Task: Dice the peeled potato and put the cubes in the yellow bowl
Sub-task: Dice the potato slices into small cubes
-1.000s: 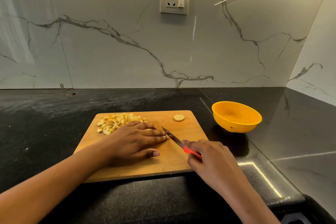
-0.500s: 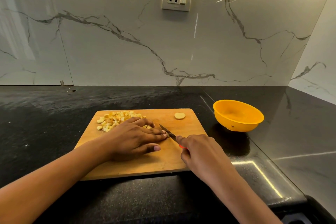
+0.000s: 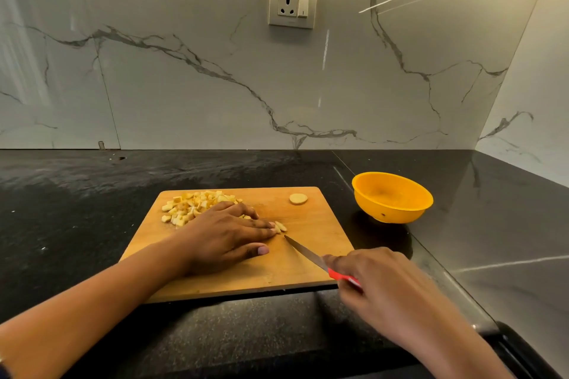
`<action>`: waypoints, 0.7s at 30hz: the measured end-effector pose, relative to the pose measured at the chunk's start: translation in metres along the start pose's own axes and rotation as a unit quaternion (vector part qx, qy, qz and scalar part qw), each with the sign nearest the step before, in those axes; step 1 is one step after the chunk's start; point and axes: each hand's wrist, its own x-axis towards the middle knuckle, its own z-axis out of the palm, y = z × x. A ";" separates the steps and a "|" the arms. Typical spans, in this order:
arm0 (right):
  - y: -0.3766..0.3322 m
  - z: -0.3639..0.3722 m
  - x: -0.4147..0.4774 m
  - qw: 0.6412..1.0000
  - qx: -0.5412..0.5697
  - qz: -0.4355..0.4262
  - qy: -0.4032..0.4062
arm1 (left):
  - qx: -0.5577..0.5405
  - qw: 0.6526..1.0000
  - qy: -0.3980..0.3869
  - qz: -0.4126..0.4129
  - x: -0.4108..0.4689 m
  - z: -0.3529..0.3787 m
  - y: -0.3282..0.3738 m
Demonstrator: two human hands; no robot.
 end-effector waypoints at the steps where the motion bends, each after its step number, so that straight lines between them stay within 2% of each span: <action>1: 0.001 -0.002 -0.003 1.000 0.004 0.002 0.004 | -0.016 1.000 0.010 0.001 0.000 0.000 0.000; 5: 0.007 -0.009 -0.006 1.000 0.018 0.013 0.022 | -0.110 0.990 0.084 -0.013 -0.003 0.002 -0.002; 10: 0.013 -0.012 0.009 0.995 0.003 0.058 0.086 | -0.202 0.960 0.194 -0.031 0.001 -0.002 -0.005; 12: 0.014 -0.008 0.021 0.989 0.026 0.076 0.126 | -0.204 0.962 0.174 -0.053 0.007 -0.005 -0.007; 15: 0.017 0.005 0.046 0.972 0.079 0.107 0.194 | -0.185 0.976 0.083 -0.078 0.021 -0.010 -0.009; 19: 0.019 0.024 0.073 0.961 0.131 0.122 0.210 | -0.120 0.992 -0.010 -0.038 0.042 -0.016 -0.011; 21: 0.018 0.027 0.080 0.961 0.139 0.121 0.207 | -0.075 0.997 -0.026 -0.022 0.048 -0.019 -0.014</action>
